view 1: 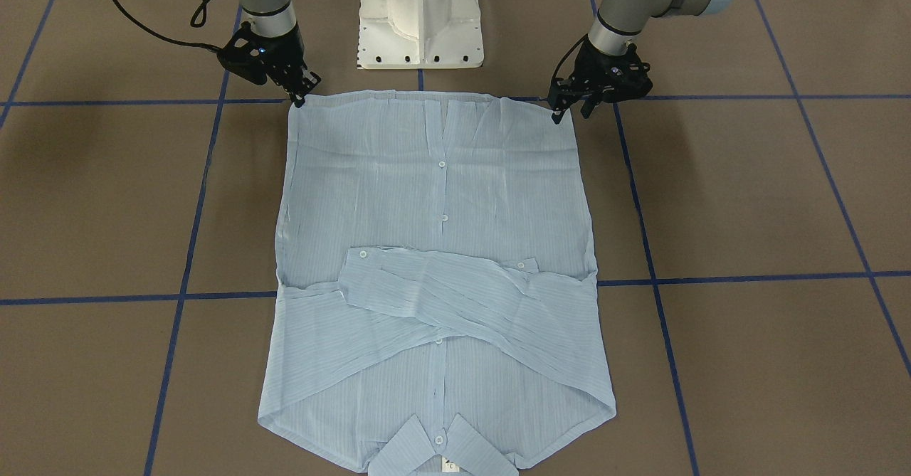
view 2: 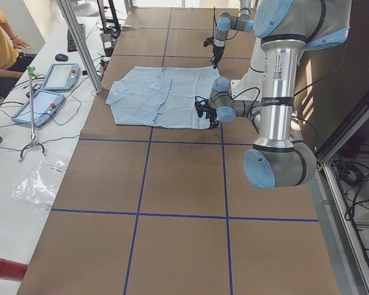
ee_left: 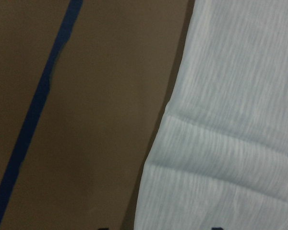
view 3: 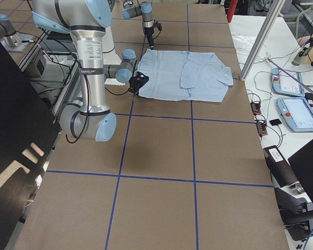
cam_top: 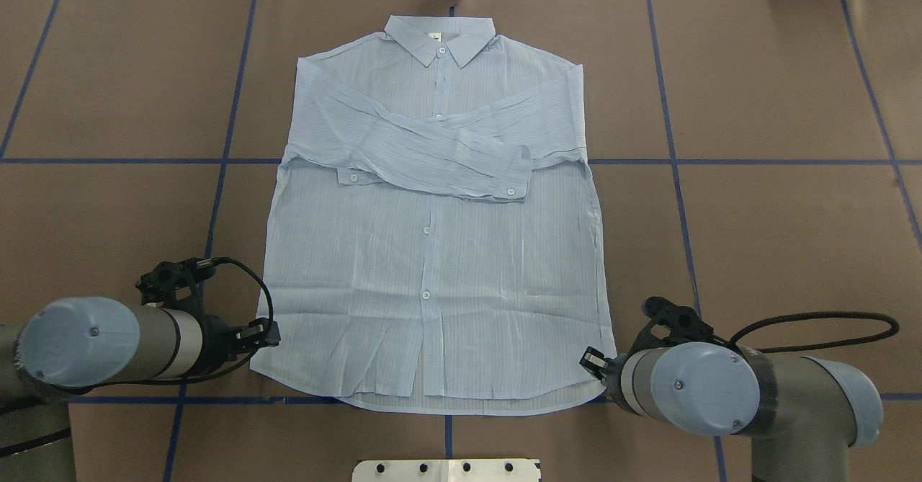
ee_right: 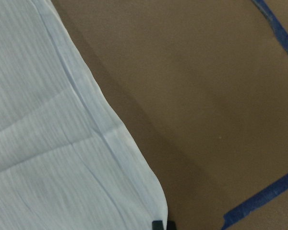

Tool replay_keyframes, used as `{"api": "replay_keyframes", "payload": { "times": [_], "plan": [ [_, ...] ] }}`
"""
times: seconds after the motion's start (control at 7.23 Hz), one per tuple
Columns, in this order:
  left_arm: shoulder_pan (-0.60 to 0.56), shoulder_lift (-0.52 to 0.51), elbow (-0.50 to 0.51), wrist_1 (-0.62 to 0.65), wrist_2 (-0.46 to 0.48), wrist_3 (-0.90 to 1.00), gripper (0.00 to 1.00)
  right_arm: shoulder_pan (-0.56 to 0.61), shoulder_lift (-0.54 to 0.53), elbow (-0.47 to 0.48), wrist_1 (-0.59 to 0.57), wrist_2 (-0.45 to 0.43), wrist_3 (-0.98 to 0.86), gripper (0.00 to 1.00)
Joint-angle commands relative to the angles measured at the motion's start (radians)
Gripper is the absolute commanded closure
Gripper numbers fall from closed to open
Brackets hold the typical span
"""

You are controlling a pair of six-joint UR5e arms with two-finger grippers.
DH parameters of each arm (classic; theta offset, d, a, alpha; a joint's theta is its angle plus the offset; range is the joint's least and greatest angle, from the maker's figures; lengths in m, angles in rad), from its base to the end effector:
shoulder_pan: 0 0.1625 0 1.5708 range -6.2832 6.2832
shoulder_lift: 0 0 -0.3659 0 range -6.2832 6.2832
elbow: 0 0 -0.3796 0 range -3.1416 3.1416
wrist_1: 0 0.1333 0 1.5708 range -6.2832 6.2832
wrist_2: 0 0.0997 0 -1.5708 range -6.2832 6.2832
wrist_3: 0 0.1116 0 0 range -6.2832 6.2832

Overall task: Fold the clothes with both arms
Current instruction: 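Lower both grippers and pinch the two hem corners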

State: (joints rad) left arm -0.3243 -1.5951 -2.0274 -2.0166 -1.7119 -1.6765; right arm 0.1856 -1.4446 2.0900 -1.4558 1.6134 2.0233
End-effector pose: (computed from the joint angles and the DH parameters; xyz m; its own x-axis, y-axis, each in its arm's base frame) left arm 0.4304 -0.2688 0.3393 0.5440 -0.2931 -0.7863 0.2678 0.9487 -0.1683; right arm -0.4661 -0.2183 0.3092 0.5725 0.5519 0.6064 -0.4512 0.8295 -0.3291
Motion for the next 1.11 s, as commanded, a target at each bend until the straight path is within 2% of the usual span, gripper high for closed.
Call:
{"api": "replay_keyframes", "payload": {
  "times": [0.0, 0.55, 0.97],
  "plan": [
    [0.008, 0.001, 0.004, 0.004, 0.0, -0.002, 0.33, 0.0, 0.001, -0.001, 0.0, -0.001, 0.0, 1.0],
    [0.031, 0.001, 0.01, 0.004, -0.002, -0.016, 0.41, -0.003, 0.003, 0.001, 0.0, 0.0, 0.0, 1.0],
    [0.037, 0.001, 0.01, 0.004, -0.002, -0.016, 0.55, -0.003, 0.004, 0.001, 0.0, -0.001, 0.0, 1.0]
  ]
}}
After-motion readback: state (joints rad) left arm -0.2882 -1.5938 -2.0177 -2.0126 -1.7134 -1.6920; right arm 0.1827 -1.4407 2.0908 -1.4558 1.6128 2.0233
